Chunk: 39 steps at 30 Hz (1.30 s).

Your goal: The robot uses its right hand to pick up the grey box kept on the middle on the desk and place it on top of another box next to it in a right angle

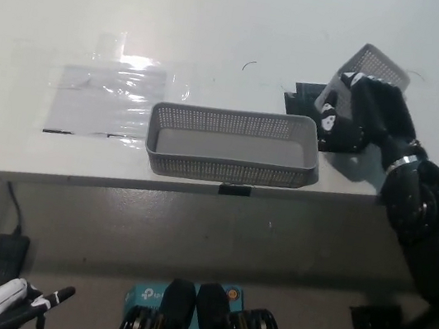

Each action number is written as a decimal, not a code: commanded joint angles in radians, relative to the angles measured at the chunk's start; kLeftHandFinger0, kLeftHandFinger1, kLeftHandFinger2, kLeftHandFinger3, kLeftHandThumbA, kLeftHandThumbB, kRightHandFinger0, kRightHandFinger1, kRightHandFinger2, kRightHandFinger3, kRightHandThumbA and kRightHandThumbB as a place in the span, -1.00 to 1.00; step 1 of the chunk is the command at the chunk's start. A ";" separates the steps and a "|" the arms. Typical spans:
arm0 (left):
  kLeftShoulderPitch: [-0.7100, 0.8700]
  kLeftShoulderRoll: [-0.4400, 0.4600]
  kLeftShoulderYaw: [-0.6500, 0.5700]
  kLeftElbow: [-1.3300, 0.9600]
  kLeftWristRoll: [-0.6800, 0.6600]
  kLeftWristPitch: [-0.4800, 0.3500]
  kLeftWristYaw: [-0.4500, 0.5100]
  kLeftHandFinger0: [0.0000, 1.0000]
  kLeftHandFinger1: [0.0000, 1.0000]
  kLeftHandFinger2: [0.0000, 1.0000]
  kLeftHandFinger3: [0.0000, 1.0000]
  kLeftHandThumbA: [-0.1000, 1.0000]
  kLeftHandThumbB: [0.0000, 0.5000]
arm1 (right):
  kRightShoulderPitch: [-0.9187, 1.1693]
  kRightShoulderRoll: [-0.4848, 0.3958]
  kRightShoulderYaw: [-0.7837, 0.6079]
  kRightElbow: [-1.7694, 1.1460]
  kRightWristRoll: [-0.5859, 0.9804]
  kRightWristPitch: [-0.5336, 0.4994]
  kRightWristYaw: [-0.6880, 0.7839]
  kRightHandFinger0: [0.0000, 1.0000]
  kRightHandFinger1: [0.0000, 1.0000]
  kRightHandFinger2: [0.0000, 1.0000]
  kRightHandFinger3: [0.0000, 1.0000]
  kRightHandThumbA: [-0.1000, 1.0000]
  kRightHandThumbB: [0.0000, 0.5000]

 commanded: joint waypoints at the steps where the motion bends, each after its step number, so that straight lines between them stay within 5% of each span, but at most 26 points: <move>1: 0.003 0.018 0.009 -0.025 0.015 -0.028 0.005 -0.98 -1.00 -0.98 -0.61 0.91 0.01 | -0.088 -0.057 0.006 -0.038 -0.030 -0.063 -0.052 -1.00 -0.93 -0.22 -0.37 -1.00 -0.04; 4: 0.005 0.017 0.013 -0.023 0.008 -0.028 0.003 -0.94 -1.00 -1.00 -0.64 0.92 0.13 | -0.110 -0.072 0.018 -0.015 -0.040 -0.085 -0.058 -1.00 -0.87 -0.13 -0.32 -1.00 -0.11; 8: 0.002 0.017 0.016 -0.027 0.006 -0.016 -0.002 -0.93 -0.95 -0.95 -0.63 0.85 -0.06 | -0.158 -0.090 0.027 -0.016 -0.044 -0.112 -0.051 -1.00 -0.89 -0.19 -0.48 -1.00 0.11; 11: 0.003 0.017 0.017 -0.030 0.003 -0.002 -0.006 -0.97 -0.98 -0.95 -0.59 0.84 0.00 | -0.163 -0.095 0.035 -0.082 -0.051 -0.093 -0.020 -1.00 -0.94 -0.25 -0.56 -1.00 0.26; 19: -0.006 0.022 0.010 -0.030 0.007 -0.001 -0.015 -0.98 -0.99 -0.96 -0.64 0.85 -0.04 | -0.120 -0.072 0.094 -0.301 -0.041 -0.049 0.134 -1.00 -1.00 -0.53 -0.79 -1.00 -0.02; 22: -0.011 0.027 0.005 -0.032 0.015 0.001 -0.019 -0.97 -0.98 -0.94 -0.60 0.89 -0.08 | -0.088 -0.059 0.112 -0.380 -0.030 -0.032 0.190 -1.00 -0.99 -0.42 -0.81 -1.00 0.43; 29: -0.016 0.022 0.012 -0.020 0.009 -0.009 -0.016 -1.00 -1.00 -0.97 -0.65 0.84 -0.05 | 0.004 -0.034 0.153 -0.495 -0.031 -0.026 0.264 -1.00 -1.00 -0.41 -0.66 -1.00 0.60; 32: -0.025 0.022 0.013 -0.014 0.004 -0.010 -0.020 -1.00 -1.00 -0.99 -0.69 0.85 -0.05 | 0.029 -0.033 0.158 -0.506 -0.030 -0.032 0.278 -1.00 -1.00 -0.49 -0.76 -1.00 0.54; 35: -0.028 0.026 0.012 -0.020 0.012 -0.007 -0.021 -0.91 -0.93 -0.92 -0.66 0.89 0.05 | 0.061 -0.033 0.161 -0.517 -0.032 -0.047 0.281 -1.00 -1.00 -0.50 -0.78 -1.00 0.26; 39: -0.037 0.026 0.016 -0.012 0.003 -0.013 -0.028 -1.00 -1.00 -1.00 -0.71 0.85 0.01 | 0.073 -0.035 0.166 -0.504 -0.034 -0.063 0.290 -1.00 -1.00 -0.53 -0.83 -1.00 0.26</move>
